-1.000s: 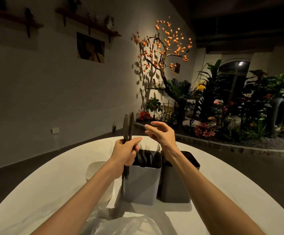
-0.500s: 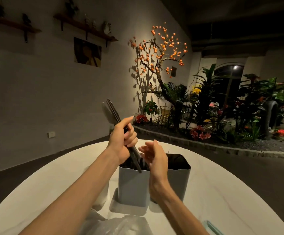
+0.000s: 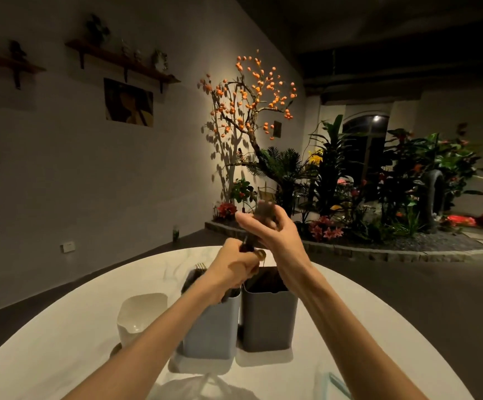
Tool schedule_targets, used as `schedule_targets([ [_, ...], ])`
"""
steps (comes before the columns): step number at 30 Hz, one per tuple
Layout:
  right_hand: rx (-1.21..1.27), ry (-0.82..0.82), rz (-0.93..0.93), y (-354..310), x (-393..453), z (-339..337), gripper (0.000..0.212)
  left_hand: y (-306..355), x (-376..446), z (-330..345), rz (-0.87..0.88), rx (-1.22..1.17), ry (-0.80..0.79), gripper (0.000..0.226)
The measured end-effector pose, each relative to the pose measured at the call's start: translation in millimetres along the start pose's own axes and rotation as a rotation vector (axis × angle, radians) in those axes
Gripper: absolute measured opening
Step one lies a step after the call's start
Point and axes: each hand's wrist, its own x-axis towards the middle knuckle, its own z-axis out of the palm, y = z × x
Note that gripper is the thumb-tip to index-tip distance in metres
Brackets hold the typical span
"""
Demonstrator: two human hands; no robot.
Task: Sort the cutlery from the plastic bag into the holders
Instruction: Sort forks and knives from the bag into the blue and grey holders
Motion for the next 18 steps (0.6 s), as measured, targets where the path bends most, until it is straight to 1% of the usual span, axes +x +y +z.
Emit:
schedule_targets([
  [2,0.149,0.025,0.001,-8,8,-1,0.028,-7,6,19,0.039,0.245,0.015,0.031],
  [3,0.208,0.057,0.023,-8,12,-3,0.026,-9,9,26,0.05,0.28,0.004,0.033],
  [5,0.277,0.095,0.075,-8,21,-8,0.049,-10,15,34,0.064,0.215,-0.038,0.027],
  [7,0.32,0.13,0.058,-13,34,-18,0.059,-7,22,34,0.103,0.112,-0.048,0.019],
  [9,0.317,0.195,-0.012,-21,47,-33,0.063,-5,28,28,0.153,0.051,-0.042,0.017],
  [11,0.251,0.275,-0.089,-29,61,-48,0.065,-7,36,20,0.2,0.085,-0.039,0.035],
  [12,0.215,0.309,-0.112,-30,68,-55,0.066,-9,40,16,0.215,0.081,-0.014,0.039],
  [13,0.181,0.338,-0.121,-28,73,-60,0.066,-12,42,12,0.225,0.05,0.027,0.037],
  [16,0.083,0.363,-0.075,-6,81,-68,0.065,-28,48,5,0.203,0.033,0.159,0.027],
  [18,0.038,0.368,-0.003,20,78,-63,0.064,-39,49,7,0.178,0.049,0.176,0.027],
])
